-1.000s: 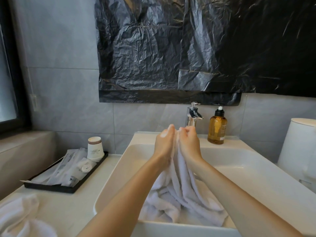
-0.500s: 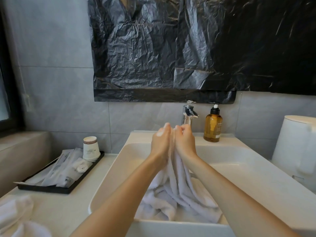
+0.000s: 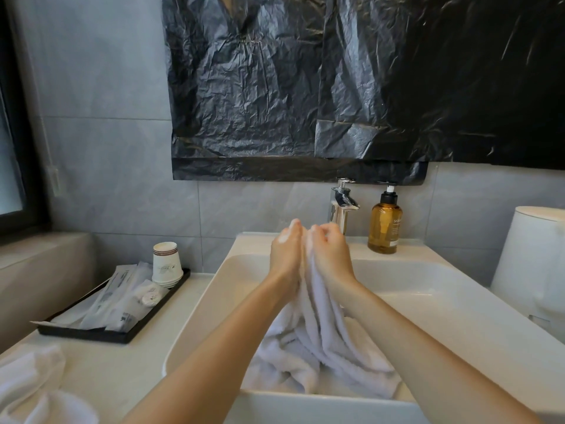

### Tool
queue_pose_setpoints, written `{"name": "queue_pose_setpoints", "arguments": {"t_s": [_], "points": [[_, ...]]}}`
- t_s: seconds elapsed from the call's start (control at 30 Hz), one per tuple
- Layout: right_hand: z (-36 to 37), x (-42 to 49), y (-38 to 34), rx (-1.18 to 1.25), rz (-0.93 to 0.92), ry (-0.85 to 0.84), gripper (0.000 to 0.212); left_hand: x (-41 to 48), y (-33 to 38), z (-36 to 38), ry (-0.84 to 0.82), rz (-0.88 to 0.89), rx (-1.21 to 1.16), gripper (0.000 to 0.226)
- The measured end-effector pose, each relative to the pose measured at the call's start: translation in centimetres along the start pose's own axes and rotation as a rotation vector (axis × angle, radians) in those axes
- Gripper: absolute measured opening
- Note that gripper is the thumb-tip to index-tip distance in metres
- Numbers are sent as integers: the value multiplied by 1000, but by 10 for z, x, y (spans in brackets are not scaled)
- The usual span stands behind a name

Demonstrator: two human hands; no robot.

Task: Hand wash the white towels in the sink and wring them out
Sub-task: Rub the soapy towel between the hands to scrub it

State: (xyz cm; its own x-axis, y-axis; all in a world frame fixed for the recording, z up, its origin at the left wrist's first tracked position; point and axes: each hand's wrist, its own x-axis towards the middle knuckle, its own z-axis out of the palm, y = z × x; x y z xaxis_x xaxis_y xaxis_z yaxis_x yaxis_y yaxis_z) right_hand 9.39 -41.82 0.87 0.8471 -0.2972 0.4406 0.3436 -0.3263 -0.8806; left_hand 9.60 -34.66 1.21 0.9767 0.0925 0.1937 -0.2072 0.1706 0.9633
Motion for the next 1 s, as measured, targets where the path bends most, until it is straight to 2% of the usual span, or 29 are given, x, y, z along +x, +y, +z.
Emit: {"name": "queue_pose_setpoints", "arguments": {"t_s": [0.07,0.17,0.3,0.33,0.43,0.47,0.57,0.63,0.7,0.73,0.83,0.87,1.0], "points": [[-1,-1,-1,-13,-4,44,14,-3,1,3,-3,-5,8,35],[4,-21,1,-66,-156,-65,17,4,3,-5,65,23,-5,38],[-6,3,-5,38,14,81,13,-8,3,5,-28,10,12,31],[-7,0,-4,26,-8,78,14,-8,3,5,-31,16,27,32],[-1,-21,1,-36,-145,-115,17,0,5,-4,42,48,-1,35],[0,-18,1,-37,-129,-115,17,1,5,-5,38,39,-6,35],[-4,1,-5,31,29,67,15,-7,3,3,-21,3,8,31],[-2,-9,-4,-2,-60,48,15,-6,4,3,15,21,20,35],[2,-24,0,-59,-157,-73,18,0,4,-3,85,42,13,40],[1,-22,1,-75,-150,-78,18,0,4,-3,88,35,8,39],[-4,-2,-3,-27,-27,50,17,-7,3,2,22,-13,20,34],[-4,-4,-2,-46,-48,54,17,-7,3,2,27,-21,23,34],[0,-17,2,-138,-163,-114,20,-1,7,-5,109,-27,-3,35]]}}
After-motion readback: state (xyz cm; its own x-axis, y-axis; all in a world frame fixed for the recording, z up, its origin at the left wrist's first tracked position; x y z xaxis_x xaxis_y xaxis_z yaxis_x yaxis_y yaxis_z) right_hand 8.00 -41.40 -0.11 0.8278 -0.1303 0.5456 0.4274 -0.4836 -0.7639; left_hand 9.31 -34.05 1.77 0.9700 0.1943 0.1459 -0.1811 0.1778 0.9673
